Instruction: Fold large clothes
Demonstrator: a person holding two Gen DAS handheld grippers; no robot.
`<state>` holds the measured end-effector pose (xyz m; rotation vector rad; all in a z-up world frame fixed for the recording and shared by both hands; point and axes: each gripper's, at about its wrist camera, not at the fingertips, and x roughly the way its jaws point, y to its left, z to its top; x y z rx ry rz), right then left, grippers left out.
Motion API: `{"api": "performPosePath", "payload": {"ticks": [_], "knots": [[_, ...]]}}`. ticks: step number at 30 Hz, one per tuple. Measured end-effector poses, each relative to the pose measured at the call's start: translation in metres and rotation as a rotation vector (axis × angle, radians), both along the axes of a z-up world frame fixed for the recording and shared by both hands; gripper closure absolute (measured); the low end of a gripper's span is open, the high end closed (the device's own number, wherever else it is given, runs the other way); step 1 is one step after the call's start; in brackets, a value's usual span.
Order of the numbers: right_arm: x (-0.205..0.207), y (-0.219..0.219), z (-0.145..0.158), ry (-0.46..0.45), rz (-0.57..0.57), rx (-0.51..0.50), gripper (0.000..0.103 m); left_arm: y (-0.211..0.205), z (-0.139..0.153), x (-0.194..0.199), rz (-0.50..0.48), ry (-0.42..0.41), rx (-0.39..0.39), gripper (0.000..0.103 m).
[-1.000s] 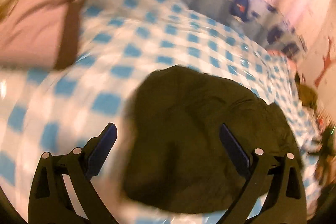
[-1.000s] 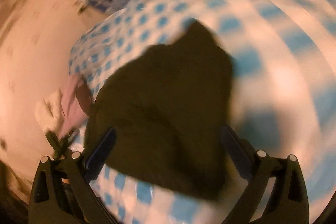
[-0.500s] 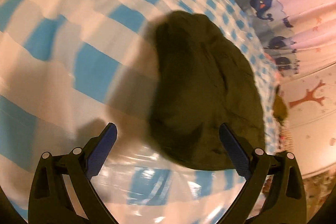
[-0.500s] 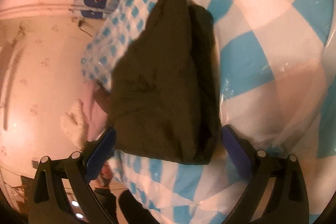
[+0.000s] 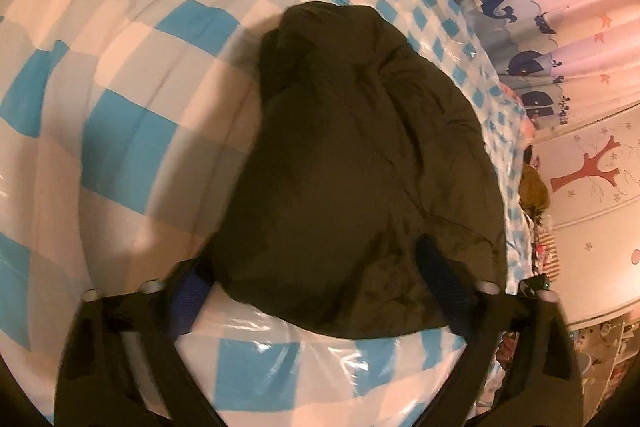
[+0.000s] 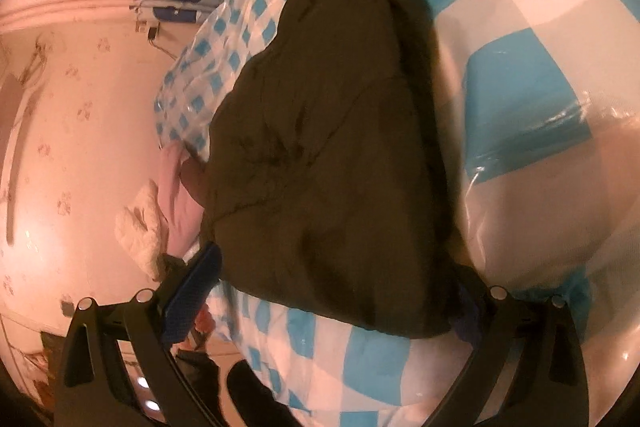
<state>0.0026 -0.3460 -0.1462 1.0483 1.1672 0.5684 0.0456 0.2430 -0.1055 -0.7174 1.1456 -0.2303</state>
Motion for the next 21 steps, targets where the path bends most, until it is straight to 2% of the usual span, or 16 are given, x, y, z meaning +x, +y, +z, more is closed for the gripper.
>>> {"api": "performPosePath", "payload": {"ticks": [1,2,3,5,8,14,17,19,21], "knots": [[-0.002,0.002,0.001,-0.014,0.001,-0.013,0.033,0.003,-0.004,0.001,-0.003,0.019,-0.009,0.050],[-0.004,0.001,0.001,-0.020,0.002,-0.034,0.079,0.006,-0.005,0.000,0.000,0.021,-0.004,0.059],[-0.004,-0.002,0.002,-0.027,-0.015,-0.047,0.086,0.005,-0.005,0.001,-0.012,0.015,0.010,0.065],[-0.006,-0.002,0.008,-0.064,-0.022,-0.053,0.089,0.003,-0.003,0.001,-0.030,0.008,0.042,0.078],[-0.008,0.003,0.019,-0.100,-0.023,-0.060,0.089,0.001,0.006,0.000,-0.039,-0.007,0.060,0.085],[-0.004,0.003,0.064,-0.188,-0.047,-0.038,0.090,0.007,0.043,-0.002,-0.044,-0.064,0.001,0.087],[-0.011,0.003,0.087,-0.231,-0.039,-0.019,0.091,0.011,0.066,-0.013,-0.049,-0.108,-0.003,0.087],[-0.017,0.007,0.087,-0.227,-0.009,-0.021,0.091,0.014,0.069,-0.021,-0.054,-0.118,0.022,0.087],[-0.022,0.013,0.073,-0.193,0.012,-0.124,0.085,0.018,0.056,-0.023,-0.060,-0.105,0.024,0.083]]}}
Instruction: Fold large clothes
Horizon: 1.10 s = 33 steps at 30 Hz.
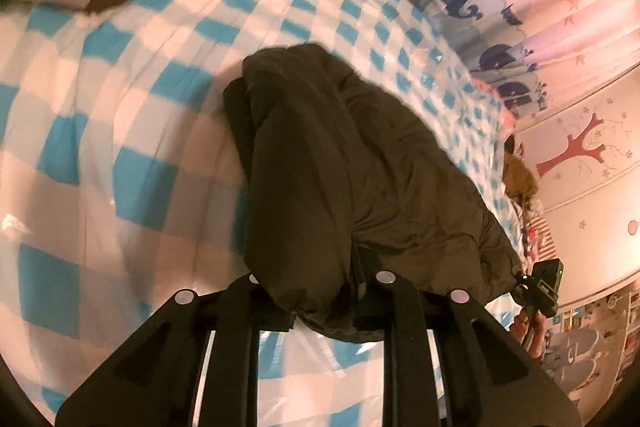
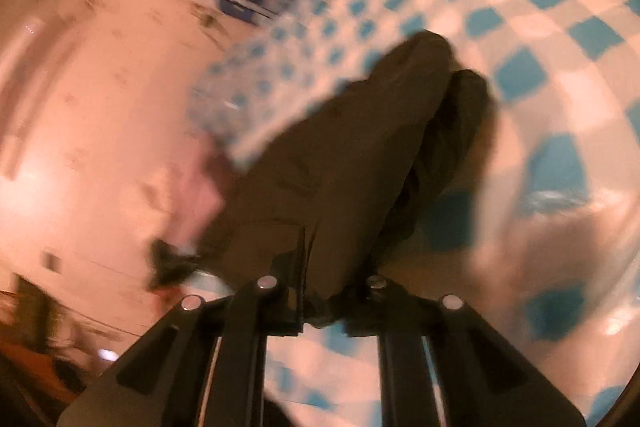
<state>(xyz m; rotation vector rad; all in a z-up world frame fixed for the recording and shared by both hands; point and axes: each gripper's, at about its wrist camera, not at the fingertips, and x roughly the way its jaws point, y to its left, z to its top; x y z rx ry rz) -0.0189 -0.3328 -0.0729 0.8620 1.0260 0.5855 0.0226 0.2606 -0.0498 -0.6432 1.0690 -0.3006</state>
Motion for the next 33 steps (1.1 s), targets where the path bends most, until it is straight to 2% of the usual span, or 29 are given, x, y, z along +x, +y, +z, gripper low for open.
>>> {"api": "performPosePath", "payload": {"ticks": [1,2,3,4,5,6,8,11,12,13,14,16,19,21,23,26,27,28,29,31,33], "knots": [[-0.002,0.005,-0.014,0.032,0.018,-0.062,0.078,0.001,-0.013,-0.003,-0.001,-0.004,0.032,0.079],[-0.004,0.009,-0.024,0.054,0.031,-0.112,0.063,0.001,-0.023,-0.007,0.008,-0.027,0.074,0.070],[-0.009,0.009,-0.036,0.087,0.027,-0.161,0.059,0.002,-0.030,-0.010,0.022,-0.050,0.100,0.061],[-0.015,0.005,-0.043,0.104,0.003,-0.157,0.057,0.004,-0.039,-0.019,0.060,-0.082,0.162,0.037],[-0.021,0.000,-0.046,0.115,-0.020,-0.150,0.049,0.007,-0.042,-0.026,0.099,-0.099,0.202,0.017],[-0.031,-0.007,-0.046,0.121,-0.057,-0.171,0.046,0.011,-0.044,-0.035,0.136,-0.118,0.223,0.013],[-0.043,-0.015,-0.036,0.089,-0.094,-0.217,0.044,0.017,-0.043,-0.048,0.155,-0.153,0.216,0.013],[-0.051,-0.029,-0.009,0.012,-0.165,-0.282,0.043,0.021,-0.032,-0.062,0.165,-0.186,0.273,0.013],[-0.051,-0.030,0.003,-0.028,-0.179,-0.302,0.041,0.022,-0.027,-0.064,0.171,-0.193,0.294,0.013],[-0.049,-0.029,0.009,-0.041,-0.183,-0.309,0.032,0.022,-0.022,-0.064,0.175,-0.189,0.307,0.013],[-0.043,-0.028,0.014,-0.038,-0.186,-0.303,0.028,0.023,-0.017,-0.061,0.162,-0.183,0.283,0.012],[-0.031,-0.023,0.008,0.002,-0.168,-0.271,0.028,0.023,-0.014,-0.053,0.146,-0.163,0.260,0.010],[-0.019,-0.022,-0.017,0.092,-0.180,-0.196,0.028,0.017,-0.023,-0.030,0.128,-0.074,0.238,0.009],[-0.016,-0.019,-0.035,0.143,-0.177,-0.156,0.028,0.011,-0.030,-0.024,0.134,-0.055,0.230,0.009],[-0.014,-0.011,-0.048,0.159,-0.154,-0.075,0.028,0.004,-0.037,-0.016,0.128,-0.038,0.220,0.009],[-0.012,0.000,-0.057,0.161,-0.123,0.026,0.030,-0.010,-0.039,-0.010,0.110,-0.047,0.243,0.011],[-0.011,0.004,-0.058,0.150,-0.114,0.045,0.035,-0.015,-0.039,-0.008,0.101,-0.050,0.253,0.018],[-0.009,0.005,-0.057,0.144,-0.113,0.044,0.053,-0.021,-0.039,-0.006,0.073,-0.047,0.243,0.043],[-0.009,0.006,-0.056,0.134,-0.114,0.043,0.071,-0.023,-0.040,-0.005,0.054,-0.034,0.232,0.061],[-0.011,0.005,-0.050,0.104,-0.118,0.043,0.082,-0.031,-0.032,-0.005,0.033,-0.045,0.257,0.077],[-0.014,0.005,-0.042,0.080,-0.117,0.034,0.085,-0.035,-0.023,-0.008,0.016,-0.059,0.285,0.084]]}}
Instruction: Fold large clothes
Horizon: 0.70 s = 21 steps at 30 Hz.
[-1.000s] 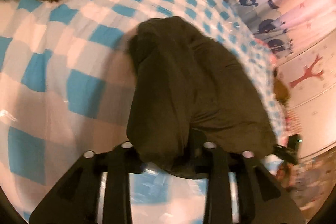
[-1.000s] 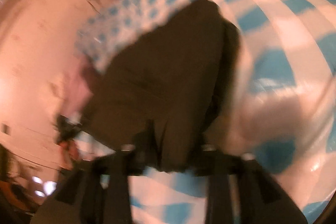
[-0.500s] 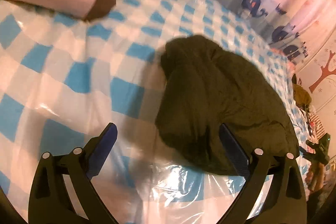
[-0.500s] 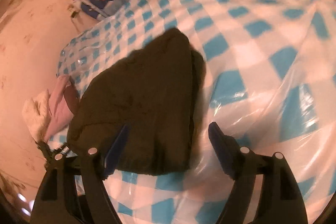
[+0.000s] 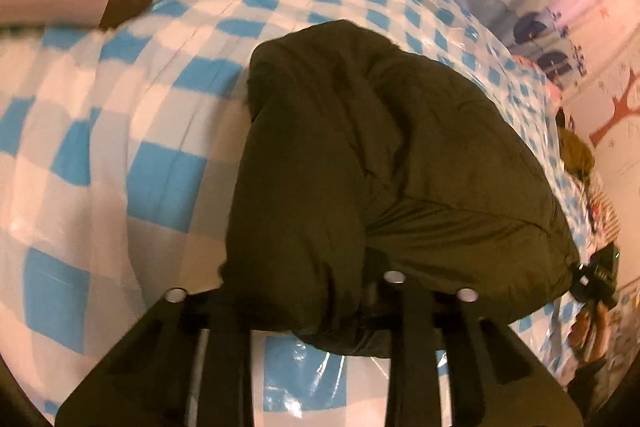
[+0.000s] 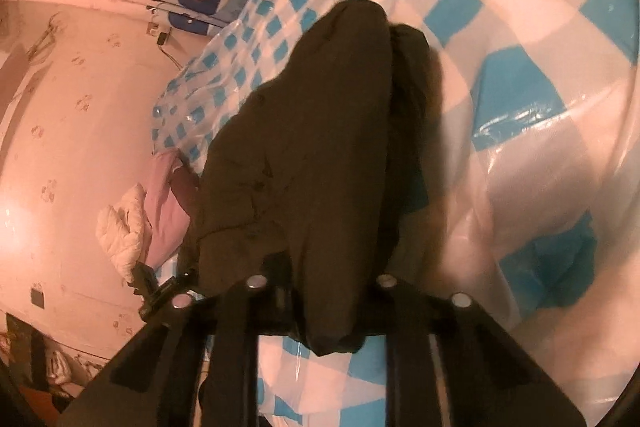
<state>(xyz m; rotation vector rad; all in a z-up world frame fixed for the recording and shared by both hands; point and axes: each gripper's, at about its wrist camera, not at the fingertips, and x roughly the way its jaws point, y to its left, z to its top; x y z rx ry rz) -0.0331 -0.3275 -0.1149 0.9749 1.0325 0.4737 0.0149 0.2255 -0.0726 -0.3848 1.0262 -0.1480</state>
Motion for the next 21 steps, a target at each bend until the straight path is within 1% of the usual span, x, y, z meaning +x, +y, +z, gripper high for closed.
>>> {"api": "performPosePath", "payload": {"ticks": [2,6,10,12,14,15,16,18,19,20,21], "knots": [[-0.003,0.002,0.009,-0.020,-0.001,0.000,0.086,-0.002,0.012,-0.005,-0.009,-0.009,0.007,0.086],[-0.009,0.000,0.034,-0.070,0.008,0.005,0.087,0.004,0.036,-0.015,-0.019,-0.023,-0.037,0.086],[-0.023,-0.001,0.052,-0.101,0.027,0.006,0.087,0.011,0.055,-0.035,-0.040,-0.025,-0.053,0.086],[-0.036,-0.001,0.055,-0.109,0.036,0.008,0.087,0.013,0.056,-0.046,-0.048,-0.023,-0.056,0.086],[-0.046,-0.001,0.047,-0.094,0.045,0.005,0.087,0.013,0.051,-0.057,-0.064,-0.018,-0.042,0.086],[-0.048,0.000,0.037,-0.069,0.051,0.001,0.087,0.013,0.043,-0.059,-0.070,-0.002,-0.040,0.086],[-0.049,0.002,0.027,-0.045,0.060,-0.007,0.087,0.013,0.028,-0.060,-0.081,0.035,-0.031,0.083],[-0.051,0.002,0.006,0.016,0.062,-0.030,0.080,0.014,0.007,-0.062,-0.084,0.077,-0.015,0.071],[-0.053,0.000,-0.005,0.050,0.048,-0.017,0.070,0.017,-0.002,-0.063,-0.070,0.094,-0.026,0.061],[-0.058,-0.004,-0.009,0.071,0.033,-0.001,0.060,0.023,-0.007,-0.067,-0.049,0.107,-0.055,0.059],[-0.064,-0.008,-0.007,0.073,0.015,-0.007,0.058,0.030,-0.006,-0.074,-0.024,0.100,-0.092,0.058]]}}
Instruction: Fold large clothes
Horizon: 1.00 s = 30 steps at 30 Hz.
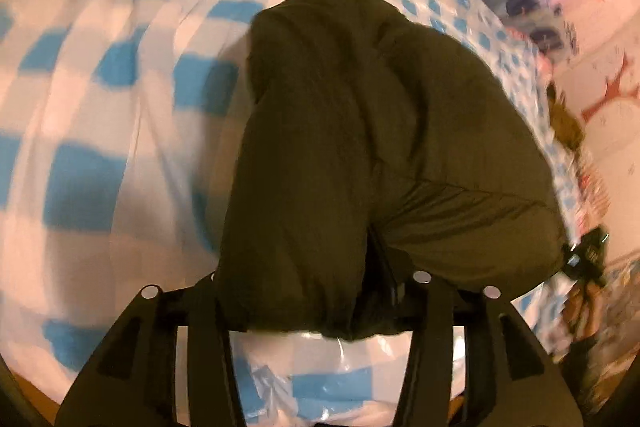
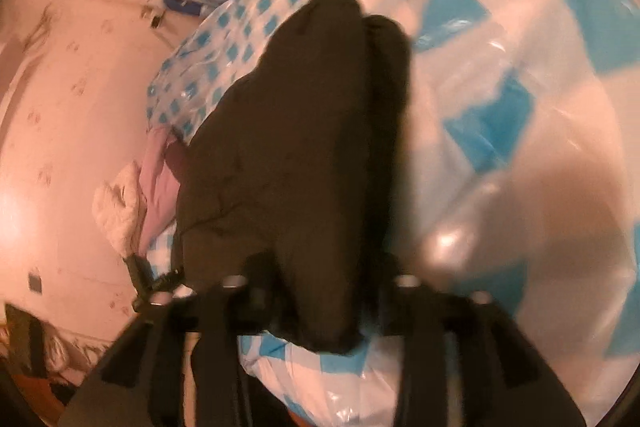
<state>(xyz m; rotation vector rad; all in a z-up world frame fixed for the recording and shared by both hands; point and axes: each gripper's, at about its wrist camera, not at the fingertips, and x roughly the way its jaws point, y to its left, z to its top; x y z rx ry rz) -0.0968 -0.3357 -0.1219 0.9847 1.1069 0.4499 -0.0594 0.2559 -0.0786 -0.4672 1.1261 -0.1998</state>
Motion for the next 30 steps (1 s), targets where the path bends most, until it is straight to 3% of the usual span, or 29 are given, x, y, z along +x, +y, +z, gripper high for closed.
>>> {"api": "performPosePath", "payload": {"ticks": [1,3,6,7,10,11,15,16,18,19,20,22,26,30], "knots": [[-0.004,-0.004,0.006,-0.013,-0.007,-0.025,0.057,0.005,0.005,-0.006,0.018,-0.008,0.010,0.052],[-0.012,-0.011,0.030,-0.057,-0.037,-0.152,0.051,0.011,0.023,-0.021,0.062,-0.065,0.108,0.044],[-0.007,-0.005,0.086,-0.199,-0.086,-0.390,0.045,0.007,0.067,-0.042,0.163,-0.243,0.380,0.035],[0.000,0.003,0.097,-0.240,-0.086,-0.415,0.043,0.002,0.085,-0.044,0.188,-0.327,0.426,0.028],[0.033,0.049,0.129,-0.374,-0.095,-0.558,0.025,-0.023,0.116,-0.033,0.243,-0.457,0.524,0.014],[0.048,0.067,0.132,-0.412,-0.084,-0.577,0.025,-0.037,0.121,-0.022,0.236,-0.500,0.541,0.010],[0.109,0.125,0.114,-0.434,-0.063,-0.646,0.025,-0.098,0.099,0.048,0.126,-0.498,0.722,0.010],[0.126,0.139,0.098,-0.410,-0.061,-0.666,0.023,-0.114,0.089,0.066,0.097,-0.470,0.776,0.010],[0.150,0.161,0.054,-0.298,-0.005,-0.739,0.008,-0.142,0.050,0.106,0.013,-0.381,0.875,0.010],[0.154,0.169,0.034,-0.260,0.037,-0.757,0.007,-0.151,0.034,0.118,-0.019,-0.347,0.903,0.007],[0.157,0.174,0.022,-0.260,0.045,-0.771,0.007,-0.159,0.013,0.125,-0.046,-0.330,0.903,0.007],[0.154,0.175,0.020,-0.287,-0.013,-0.789,0.007,-0.161,-0.003,0.125,0.011,-0.382,0.879,0.007],[0.152,0.171,0.017,-0.282,-0.013,-0.759,0.007,-0.159,-0.008,0.107,0.059,-0.475,0.881,0.007],[0.153,0.168,0.015,-0.278,-0.016,-0.731,0.007,-0.148,-0.011,0.113,0.040,-0.491,0.789,0.007]]}}
